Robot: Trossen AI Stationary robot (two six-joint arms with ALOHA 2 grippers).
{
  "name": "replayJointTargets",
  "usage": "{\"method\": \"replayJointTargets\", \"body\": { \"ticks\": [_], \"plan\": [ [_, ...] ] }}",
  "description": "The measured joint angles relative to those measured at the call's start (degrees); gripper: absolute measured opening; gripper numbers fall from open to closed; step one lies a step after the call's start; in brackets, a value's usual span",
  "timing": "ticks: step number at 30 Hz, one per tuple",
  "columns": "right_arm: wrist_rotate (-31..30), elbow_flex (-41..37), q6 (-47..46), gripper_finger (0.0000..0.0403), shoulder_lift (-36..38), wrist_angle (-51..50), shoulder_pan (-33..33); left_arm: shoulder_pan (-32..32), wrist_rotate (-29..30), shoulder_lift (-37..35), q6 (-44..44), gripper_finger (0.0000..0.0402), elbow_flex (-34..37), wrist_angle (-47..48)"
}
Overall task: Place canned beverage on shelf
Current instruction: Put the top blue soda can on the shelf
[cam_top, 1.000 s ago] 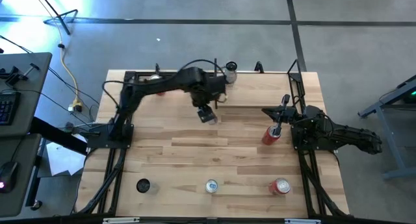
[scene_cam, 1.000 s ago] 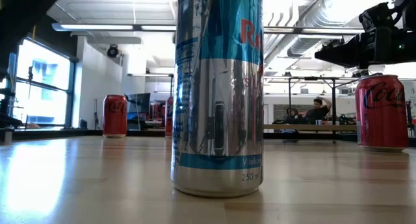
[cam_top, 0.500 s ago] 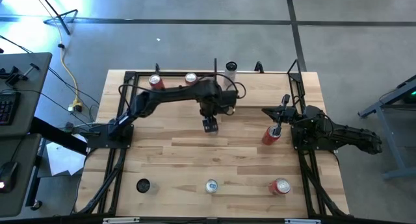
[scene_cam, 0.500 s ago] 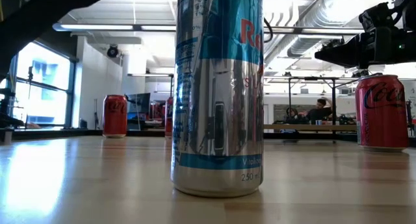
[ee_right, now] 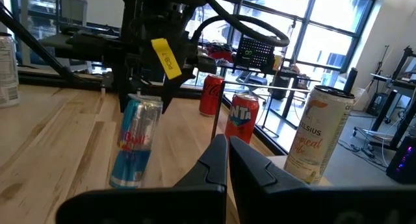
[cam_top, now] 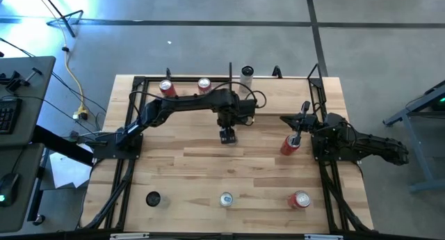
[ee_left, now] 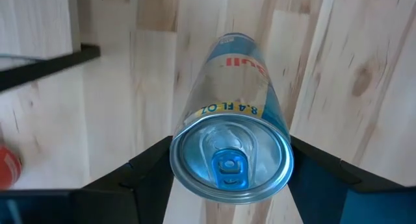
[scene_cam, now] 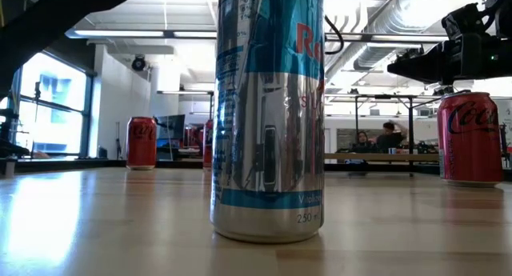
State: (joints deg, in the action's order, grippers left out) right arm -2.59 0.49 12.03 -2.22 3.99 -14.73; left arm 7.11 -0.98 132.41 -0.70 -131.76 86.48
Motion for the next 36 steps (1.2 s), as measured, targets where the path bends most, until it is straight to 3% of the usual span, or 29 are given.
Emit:
{"method": "replayJointTargets", "body": {
  "ticks": [22,36],
  "plan": [
    [0.0,0.0,0.0,0.0,0.0,-0.1,0.0,-0.1,0.0,0.0,-1.6,0.0251,0.0,0.3],
    [0.0,0.0,0.0,0.0,0.0,-0.1,0.0,-1.4,-0.2,-0.1,-2.4,0.0289,0.0,0.7]
  ]
}}
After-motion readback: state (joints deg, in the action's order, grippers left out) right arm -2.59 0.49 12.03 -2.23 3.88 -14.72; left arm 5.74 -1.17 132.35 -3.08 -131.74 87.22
